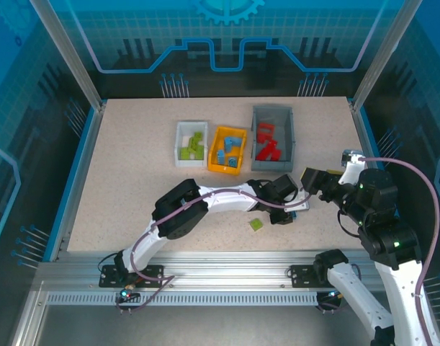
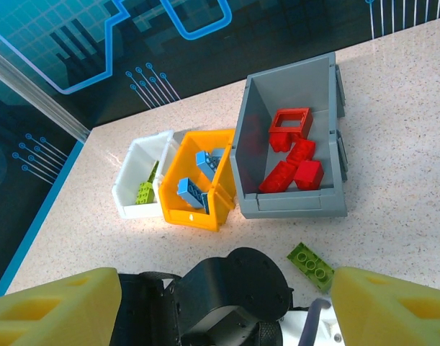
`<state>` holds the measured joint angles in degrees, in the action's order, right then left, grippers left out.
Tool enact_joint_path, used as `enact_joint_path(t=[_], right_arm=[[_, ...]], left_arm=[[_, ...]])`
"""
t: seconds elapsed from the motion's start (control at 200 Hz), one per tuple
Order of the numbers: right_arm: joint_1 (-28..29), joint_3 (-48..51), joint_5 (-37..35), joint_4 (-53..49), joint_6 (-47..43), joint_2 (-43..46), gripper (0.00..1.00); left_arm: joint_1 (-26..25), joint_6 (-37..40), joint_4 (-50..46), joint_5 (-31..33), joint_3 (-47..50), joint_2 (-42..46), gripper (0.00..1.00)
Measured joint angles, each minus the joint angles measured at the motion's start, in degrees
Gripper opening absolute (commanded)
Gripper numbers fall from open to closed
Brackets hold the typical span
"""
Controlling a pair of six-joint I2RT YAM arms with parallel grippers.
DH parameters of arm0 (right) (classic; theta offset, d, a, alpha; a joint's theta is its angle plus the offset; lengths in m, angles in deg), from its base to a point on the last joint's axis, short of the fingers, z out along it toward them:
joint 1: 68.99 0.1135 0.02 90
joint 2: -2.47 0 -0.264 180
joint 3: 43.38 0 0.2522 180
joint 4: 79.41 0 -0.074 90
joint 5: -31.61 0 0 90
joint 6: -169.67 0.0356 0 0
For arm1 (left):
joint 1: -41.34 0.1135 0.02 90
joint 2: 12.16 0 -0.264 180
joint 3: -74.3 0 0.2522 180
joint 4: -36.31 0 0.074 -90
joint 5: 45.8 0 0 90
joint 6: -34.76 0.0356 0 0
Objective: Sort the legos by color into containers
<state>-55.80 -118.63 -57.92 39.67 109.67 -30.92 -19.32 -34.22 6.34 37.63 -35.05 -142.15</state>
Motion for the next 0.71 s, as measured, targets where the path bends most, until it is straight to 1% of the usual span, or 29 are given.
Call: enact_joint_path(t=[0.105, 0.22, 0.295, 0.375, 0.42, 0.48, 0.51, 0.525, 0.545, 0.615, 0.705], right_arm=[[0.00, 0.00, 0.00, 0.02, -0.02, -0.42, 0.76], [-0.02, 0.20, 0.96, 0.59, -0.26, -1.57, 0.73], [0.00, 0.81, 2.82, 2.05, -0.76, -2.56, 0.72], [1.36, 1.62, 4.31, 3.96, -1.66, -4.42, 0.72], [3.93, 1.75, 4.07, 5.09, -2.08, -5.97, 0.72], [9.66, 1.75, 2.45, 6.56, -2.89, -8.52, 0.72], [13.90, 1.75, 0.59, 7.54, -3.39, -10.27, 0.72], [14.88, 1.75, -0.04, 7.85, -3.52, -10.62, 0.72], [18.25, 1.75, -1.22, 8.72, -3.87, -12.17, 0.72], [24.85, 1.64, -4.52, 10.36, -4.66, -15.93, 0.72], [30.58, 1.38, -8.02, 13.20, -4.81, -20.92, 0.72]], left_arm=[[0.00, -1.86, 2.43, 1.38, 5.75, 3.61, 0.20], [0.85, -6.40, 3.96, 2.80, 14.10, 11.47, 0.20], [2.67, -10.67, 4.83, 3.54, 18.08, 17.81, 0.20], [7.19, -16.63, 5.55, 3.78, 21.29, 25.86, 0.20], [10.47, -19.52, 5.53, 3.87, 21.55, 29.16, 0.19], [15.80, -23.56, 5.64, 4.28, 21.16, 32.33, 0.19], [18.43, -25.59, 5.33, 4.52, 20.63, 33.11, 0.19], [19.80, -26.27, 5.07, 4.63, 20.22, 33.31, 0.19], [21.77, -27.63, 4.50, 4.90, 19.43, 33.31, 0.19], [26.47, -30.82, 2.05, 5.46, 16.70, 31.78, 0.19], [29.99, -33.75, -0.33, 5.66, 12.57, 27.50, 0.19]])
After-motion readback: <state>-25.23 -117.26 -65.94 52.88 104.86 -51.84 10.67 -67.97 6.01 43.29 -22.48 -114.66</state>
